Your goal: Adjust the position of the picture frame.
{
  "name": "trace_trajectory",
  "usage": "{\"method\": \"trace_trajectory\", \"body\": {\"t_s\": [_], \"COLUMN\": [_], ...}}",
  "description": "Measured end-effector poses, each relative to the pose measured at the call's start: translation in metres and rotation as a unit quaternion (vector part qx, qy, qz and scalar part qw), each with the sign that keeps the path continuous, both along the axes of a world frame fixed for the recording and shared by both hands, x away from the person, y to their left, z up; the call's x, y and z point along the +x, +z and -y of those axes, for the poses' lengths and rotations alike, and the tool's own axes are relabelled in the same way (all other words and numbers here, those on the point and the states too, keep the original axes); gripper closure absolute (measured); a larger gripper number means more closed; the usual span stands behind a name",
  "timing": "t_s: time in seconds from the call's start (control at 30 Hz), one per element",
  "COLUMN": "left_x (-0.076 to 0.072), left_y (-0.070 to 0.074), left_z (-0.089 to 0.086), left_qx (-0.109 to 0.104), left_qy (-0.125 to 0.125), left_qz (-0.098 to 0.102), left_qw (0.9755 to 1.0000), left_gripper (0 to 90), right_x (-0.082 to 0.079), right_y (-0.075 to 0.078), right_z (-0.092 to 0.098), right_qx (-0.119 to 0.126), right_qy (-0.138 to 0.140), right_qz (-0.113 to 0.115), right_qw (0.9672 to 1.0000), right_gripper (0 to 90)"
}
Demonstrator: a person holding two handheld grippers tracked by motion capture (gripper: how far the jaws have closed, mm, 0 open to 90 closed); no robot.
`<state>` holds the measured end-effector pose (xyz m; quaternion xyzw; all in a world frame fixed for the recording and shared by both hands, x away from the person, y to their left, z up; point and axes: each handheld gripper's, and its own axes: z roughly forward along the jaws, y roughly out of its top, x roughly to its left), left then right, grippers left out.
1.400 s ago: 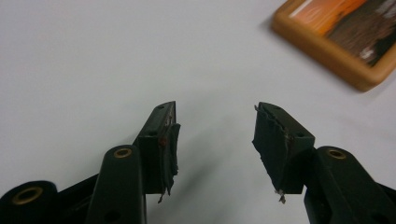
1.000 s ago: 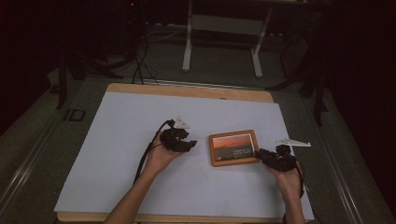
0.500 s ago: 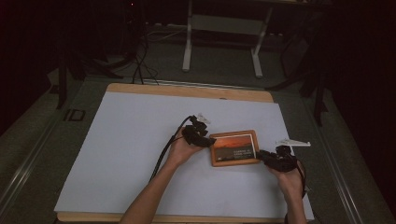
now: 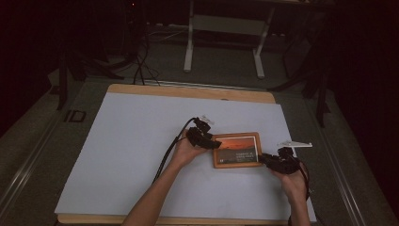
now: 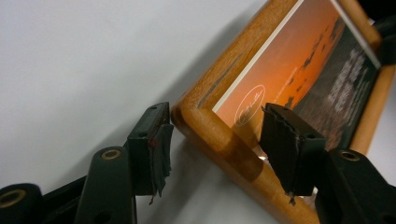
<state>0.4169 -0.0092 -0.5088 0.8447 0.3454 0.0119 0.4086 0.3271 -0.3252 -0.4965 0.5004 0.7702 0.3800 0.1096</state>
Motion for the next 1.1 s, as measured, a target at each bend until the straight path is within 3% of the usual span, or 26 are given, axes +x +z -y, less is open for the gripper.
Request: {"method": "trace_trajectory", "body": {"t_s": [0.1,0.37,0.6,0.7,0.87,1.0,1.1], "left_x": [0.001,0.001,-0.007,-0.009,-0.009,-0.012,-0.015], "left_y": [0.000,0.001,0.009,0.011,0.011,0.012,0.012], "left_z": [0.001,0.005,0.008,0.009,0.009,0.009,0.007], "left_qx": [-0.016,-0.030,-0.035,-0.035,-0.034,-0.030,-0.026], "left_qy": [-0.005,-0.017,-0.036,-0.034,-0.035,-0.036,-0.038], "left_qz": [-0.010,-0.019,0.002,0.006,0.008,0.015,0.023], "left_qw": [0.9998,0.9992,0.9987,0.9988,0.9988,0.9988,0.9987], "left_gripper": [42.0,39.9,44.8,46.5,46.5,46.4,46.3], "right_x": [0.000,0.001,0.001,0.003,0.011,0.018,0.020], "right_y": [-0.001,-0.002,-0.005,-0.007,-0.013,-0.017,-0.018], "right_z": [0.001,0.001,-0.001,0.001,0.006,0.005,0.003], "right_qx": [0.000,-0.011,-0.032,-0.014,0.046,0.076,0.083], "right_qy": [0.002,0.009,0.004,-0.002,-0.007,0.000,0.000], "right_qz": [-0.008,-0.019,-0.017,-0.009,-0.003,-0.004,0.001], "right_qw": [1.0000,0.9997,0.9993,0.9999,0.9989,0.9971,0.9966], "right_gripper": [71.5,70.0,68.1,65.2,55.4,48.6,47.4]}}
